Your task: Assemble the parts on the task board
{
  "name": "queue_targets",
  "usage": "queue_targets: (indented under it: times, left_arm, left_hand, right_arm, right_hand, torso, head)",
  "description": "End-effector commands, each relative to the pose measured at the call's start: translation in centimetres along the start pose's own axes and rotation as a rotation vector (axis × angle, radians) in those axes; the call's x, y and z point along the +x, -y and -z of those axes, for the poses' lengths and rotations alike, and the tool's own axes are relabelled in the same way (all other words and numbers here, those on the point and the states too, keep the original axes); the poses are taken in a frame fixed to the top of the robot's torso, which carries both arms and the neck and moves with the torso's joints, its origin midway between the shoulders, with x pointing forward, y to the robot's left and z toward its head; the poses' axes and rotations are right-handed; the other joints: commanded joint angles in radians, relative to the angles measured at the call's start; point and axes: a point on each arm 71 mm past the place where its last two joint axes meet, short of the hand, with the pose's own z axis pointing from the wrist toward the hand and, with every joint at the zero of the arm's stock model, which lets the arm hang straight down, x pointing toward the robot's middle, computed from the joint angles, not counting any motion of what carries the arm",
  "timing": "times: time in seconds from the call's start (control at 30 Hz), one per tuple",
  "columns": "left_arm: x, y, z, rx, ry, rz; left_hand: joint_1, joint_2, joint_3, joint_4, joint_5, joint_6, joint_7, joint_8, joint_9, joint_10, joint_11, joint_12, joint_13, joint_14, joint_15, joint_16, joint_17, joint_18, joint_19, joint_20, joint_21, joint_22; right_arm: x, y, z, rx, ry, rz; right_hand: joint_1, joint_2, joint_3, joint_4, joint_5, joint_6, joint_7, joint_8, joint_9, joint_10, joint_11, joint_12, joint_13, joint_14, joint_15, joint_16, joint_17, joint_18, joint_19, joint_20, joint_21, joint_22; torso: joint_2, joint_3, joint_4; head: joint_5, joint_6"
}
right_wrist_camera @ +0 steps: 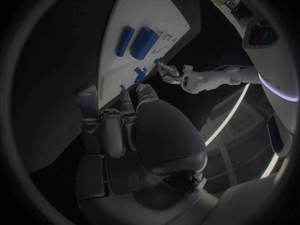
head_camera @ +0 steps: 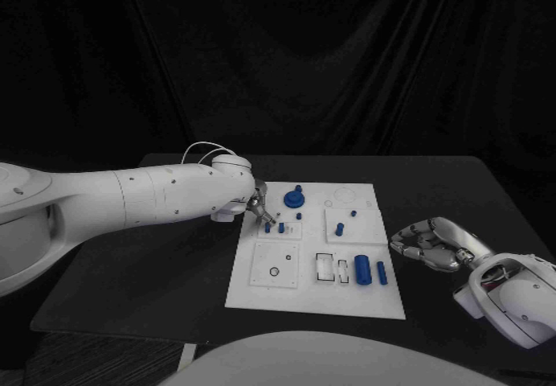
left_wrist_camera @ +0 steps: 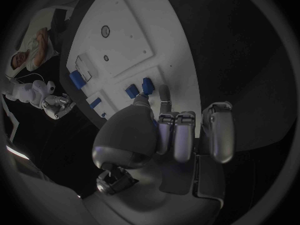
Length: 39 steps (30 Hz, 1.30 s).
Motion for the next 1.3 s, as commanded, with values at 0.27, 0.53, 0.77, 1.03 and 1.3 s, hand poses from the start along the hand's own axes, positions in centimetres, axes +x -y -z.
queue_targets:
  times: [0.27,0.53,0.77,1.03,1.3]
  left_arm:
    - [0.55,0.49,-0.12,0.042,-0.052,0.035]
    - [0.71,0.68,-0.16,0.043,-0.071,0.036]
    - [0.79,0.75,-0.22,0.042,-0.080,0.032]
    - [0.83,0.67,-0.26,0.033,-0.083,0.031]
    - [0.86,0.45,-0.24,0.026,-0.084,0.032]
  left_hand:
    - [0.015,0.001,0.008,0.000,0.034,0.009,-0.003,-0.020,-0.004,0.081,-0.004,-0.005,0.239,0.104,-0.009,0.003,0.263,-0.001,0.022,-0.007,-0.009,0.205]
    - [0.017,0.001,0.011,0.001,0.054,0.014,-0.003,-0.033,-0.010,0.079,-0.004,-0.007,0.238,0.104,-0.009,0.003,0.263,-0.001,0.022,-0.007,-0.007,0.206]
    - [0.014,0.000,0.013,0.001,0.072,0.031,-0.005,-0.048,-0.020,0.080,-0.006,-0.006,0.239,0.104,-0.011,0.003,0.263,-0.001,0.023,-0.009,-0.008,0.205]
    - [0.048,-0.031,0.044,0.000,0.222,0.045,-0.006,-0.099,-0.035,0.073,-0.009,-0.015,0.232,0.104,-0.014,0.003,0.263,0.001,0.020,-0.012,-0.018,0.202]
    - [0.061,-0.066,0.105,0.001,0.381,0.043,-0.003,-0.127,-0.031,0.058,-0.006,-0.032,0.221,0.104,-0.012,0.003,0.263,0.005,0.011,-0.010,-0.041,0.196]
  right_arm:
    - [0.07,0.10,0.02,0.009,-0.001,0.004]
    - [0.07,0.13,0.03,0.010,-0.001,0.004]
    - [0.05,0.16,0.04,0.012,-0.001,0.004]
    - [0.07,0.17,0.04,0.013,-0.003,0.004]
    - [0.09,0.15,0.03,0.012,-0.003,0.004]
  right_hand:
    - [0.013,0.003,0.012,-0.002,0.005,0.000,0.003,0.004,0.000,0.046,-0.001,-0.003,0.006,0.036,0.000,-0.003,0.146,0.009,-0.007,-0.002,-0.003,0.087]
    - [0.013,0.003,0.012,-0.002,0.005,0.000,0.003,0.004,0.000,0.046,-0.001,-0.003,0.006,0.036,0.000,-0.003,0.146,0.009,-0.007,-0.002,-0.003,0.087]
    - [0.013,0.003,0.012,-0.002,0.005,0.000,0.003,0.004,0.000,0.046,-0.001,-0.003,0.006,0.036,0.000,-0.003,0.146,0.009,-0.007,-0.002,-0.003,0.087]
    - [0.017,0.005,0.016,-0.004,0.006,0.002,0.002,0.005,0.000,0.046,-0.001,-0.003,0.006,0.036,0.000,-0.003,0.146,0.009,-0.007,-0.002,-0.005,0.086]
    - [0.017,0.005,0.016,-0.004,0.006,0.002,0.002,0.005,0.000,0.046,-0.001,-0.003,0.006,0.036,0.000,-0.003,0.146,0.009,-0.007,-0.002,-0.005,0.086]
  torso:
    - [0.000,0.0001,-0.0001]
    - [0.000,0.0000,0.0000]
    - [0.000,0.0000,-0.0003]
    - [0.000,0.0002,-0.0003]
    - [0.000,-0.0001,0.0000]
  head:
    - [0.000,0.000]
    - [0.000,0.000]
    - [0.000,0.000]
    - [0.001,0.000]
    - [0.002,0.000]
